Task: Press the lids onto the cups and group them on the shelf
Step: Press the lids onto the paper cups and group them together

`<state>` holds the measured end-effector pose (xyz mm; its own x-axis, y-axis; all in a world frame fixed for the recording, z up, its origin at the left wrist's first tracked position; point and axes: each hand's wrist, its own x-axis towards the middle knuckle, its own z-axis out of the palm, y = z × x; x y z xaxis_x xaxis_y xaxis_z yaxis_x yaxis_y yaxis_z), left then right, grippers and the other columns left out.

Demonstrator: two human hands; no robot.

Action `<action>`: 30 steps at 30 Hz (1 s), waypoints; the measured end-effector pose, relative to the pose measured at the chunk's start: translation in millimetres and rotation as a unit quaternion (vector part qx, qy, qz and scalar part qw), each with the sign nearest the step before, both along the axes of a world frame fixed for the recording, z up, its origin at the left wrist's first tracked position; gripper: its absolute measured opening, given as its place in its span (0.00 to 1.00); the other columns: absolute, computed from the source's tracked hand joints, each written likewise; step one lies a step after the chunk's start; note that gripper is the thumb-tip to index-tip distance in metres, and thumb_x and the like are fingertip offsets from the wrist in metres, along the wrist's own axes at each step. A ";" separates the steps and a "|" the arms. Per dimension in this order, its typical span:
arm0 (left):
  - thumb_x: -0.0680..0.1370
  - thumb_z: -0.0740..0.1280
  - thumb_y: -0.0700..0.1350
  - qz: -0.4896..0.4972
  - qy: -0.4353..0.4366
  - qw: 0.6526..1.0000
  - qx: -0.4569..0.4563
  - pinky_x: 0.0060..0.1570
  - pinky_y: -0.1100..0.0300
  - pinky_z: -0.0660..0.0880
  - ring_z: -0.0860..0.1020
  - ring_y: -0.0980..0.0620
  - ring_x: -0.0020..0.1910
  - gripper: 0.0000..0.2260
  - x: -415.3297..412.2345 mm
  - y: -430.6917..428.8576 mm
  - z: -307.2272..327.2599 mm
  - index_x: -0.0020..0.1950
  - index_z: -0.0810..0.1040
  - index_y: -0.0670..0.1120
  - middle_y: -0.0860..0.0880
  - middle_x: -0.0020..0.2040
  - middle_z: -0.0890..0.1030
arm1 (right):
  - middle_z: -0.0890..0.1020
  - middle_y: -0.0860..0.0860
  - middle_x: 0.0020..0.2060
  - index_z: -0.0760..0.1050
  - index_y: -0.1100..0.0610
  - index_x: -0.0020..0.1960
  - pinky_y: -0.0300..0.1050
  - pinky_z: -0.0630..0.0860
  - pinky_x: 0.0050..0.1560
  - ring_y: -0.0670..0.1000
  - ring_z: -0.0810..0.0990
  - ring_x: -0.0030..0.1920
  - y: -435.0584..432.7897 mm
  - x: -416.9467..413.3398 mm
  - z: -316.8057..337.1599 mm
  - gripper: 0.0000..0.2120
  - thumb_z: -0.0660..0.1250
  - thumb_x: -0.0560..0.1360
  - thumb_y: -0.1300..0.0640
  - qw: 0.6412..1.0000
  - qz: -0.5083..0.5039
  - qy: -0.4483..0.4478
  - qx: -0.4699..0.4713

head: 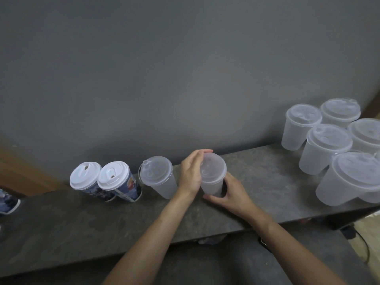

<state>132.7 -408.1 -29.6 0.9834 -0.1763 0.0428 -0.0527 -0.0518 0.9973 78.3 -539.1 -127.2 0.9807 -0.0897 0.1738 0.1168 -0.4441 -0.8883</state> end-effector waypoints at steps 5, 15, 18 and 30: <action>0.84 0.61 0.39 0.009 0.049 0.999 -0.007 0.48 0.68 0.74 0.81 0.60 0.45 0.11 2.6 -0.9 3.4 0.52 0.84 0.43 0.51 0.47 0.85 | 0.81 0.42 0.57 0.75 0.48 0.63 0.43 0.79 0.57 0.40 0.80 0.57 -2.9 0.9 -1.8 0.36 0.83 0.61 0.38 0.999 -0.032 0.015 0.013; 0.82 0.62 0.35 0.031 0.028 0.999 -0.029 0.47 0.68 0.75 0.81 0.59 0.44 0.10 -7.0 -0.7 3.4 0.52 0.84 0.41 0.50 0.45 0.85 | 0.80 0.40 0.60 0.72 0.45 0.68 0.44 0.78 0.60 0.40 0.79 0.60 -1.2 1.6 0.4 0.39 0.81 0.62 0.35 1.000 -0.003 0.018 -0.002; 0.80 0.67 0.39 -0.009 0.043 0.999 -0.025 0.49 0.66 0.76 0.82 0.57 0.47 0.07 -7.8 -5.6 7.7 0.54 0.84 0.42 0.45 0.49 0.86 | 0.80 0.39 0.63 0.72 0.48 0.71 0.41 0.76 0.64 0.40 0.79 0.64 -4.3 0.1 3.1 0.40 0.84 0.64 0.41 0.999 -0.001 0.012 0.031; 0.82 0.64 0.38 -0.036 0.084 0.994 -0.060 0.54 0.55 0.77 0.83 0.48 0.50 0.09 1.6 8.6 5.1 0.52 0.84 0.41 0.40 0.51 0.86 | 0.80 0.42 0.61 0.73 0.47 0.70 0.51 0.78 0.63 0.42 0.79 0.62 -0.2 0.6 1.0 0.36 0.80 0.66 0.38 0.999 0.005 0.004 -0.034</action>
<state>134.3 -399.5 -24.5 0.9634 -0.2501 -0.0967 0.1165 0.0656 0.9910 78.8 -539.3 -126.2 0.9830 -0.0676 0.1705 0.1140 -0.5028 -0.8568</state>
